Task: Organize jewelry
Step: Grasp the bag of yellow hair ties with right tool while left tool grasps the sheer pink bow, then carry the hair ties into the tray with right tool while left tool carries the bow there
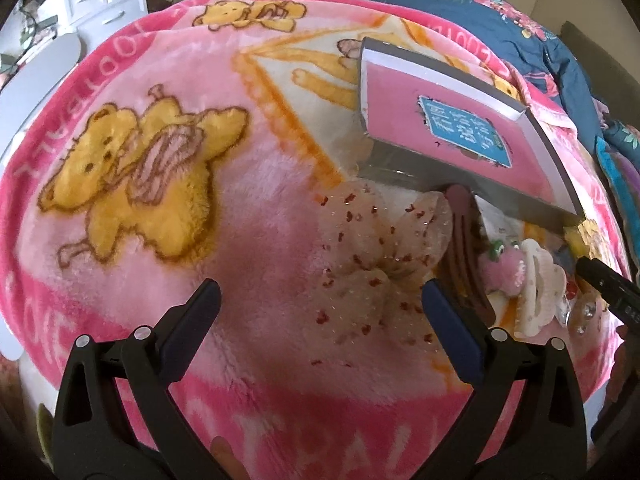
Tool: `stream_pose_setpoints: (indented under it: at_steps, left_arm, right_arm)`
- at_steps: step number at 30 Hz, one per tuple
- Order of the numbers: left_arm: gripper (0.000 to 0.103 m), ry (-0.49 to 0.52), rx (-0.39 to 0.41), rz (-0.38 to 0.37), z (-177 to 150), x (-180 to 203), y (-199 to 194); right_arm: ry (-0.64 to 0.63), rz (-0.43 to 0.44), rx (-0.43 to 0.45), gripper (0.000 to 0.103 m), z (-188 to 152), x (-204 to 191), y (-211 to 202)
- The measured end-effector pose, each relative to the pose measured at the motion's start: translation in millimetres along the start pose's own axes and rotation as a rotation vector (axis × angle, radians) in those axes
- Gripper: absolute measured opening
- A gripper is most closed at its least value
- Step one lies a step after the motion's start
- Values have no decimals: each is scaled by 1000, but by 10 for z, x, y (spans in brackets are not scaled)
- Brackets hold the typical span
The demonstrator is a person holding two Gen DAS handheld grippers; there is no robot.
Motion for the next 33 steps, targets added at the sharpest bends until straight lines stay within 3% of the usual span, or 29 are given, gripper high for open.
stream_pose_setpoints:
  at_steps: [2,7,11,13,16,17,20,24,33]
  left_arm:
    - [94,1,-10,-8,18,-3,39]
    - [94,1,-35,-76,85,43,121]
    - [93,11,-42,-88,91,106,151]
    - [83,23,-51,-99,80,154,157]
    - [59,67,-58,-106,54,251,151]
    - [45,79,-60,-111,49,283,147]
    - [29,109,-53,-126,48,360,95]
    - [24,125,-18,-163,120,438,-90]
    - [24,131,75,-202,549,660,-412]
  right_arm:
    - [13,22,4,48,-1,19,55]
    - [9,49,41,43,5,29,28]
    - [17,62,74,43,7,61,-87]
    - [30,67,92,43,8,107,-171]
    - [49,63,114,43,22,175,-285]
    - [54,62,119,43,31,188,-313]
    - [59,57,149,43,80,234,-435]
    - [66,50,195,43,188,295,-590]
    - [58,61,253,43,535,334,-681]
Point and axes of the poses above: each gripper's, at about its wrist camera, not at the fingertips, and y roughly the way its jaws point, x to its right, z to its top, the point moved 3 cm from there along y, roughly the way its jaws point, and after that the axes turned 14 degrees about -y, right-handed, at the moved point
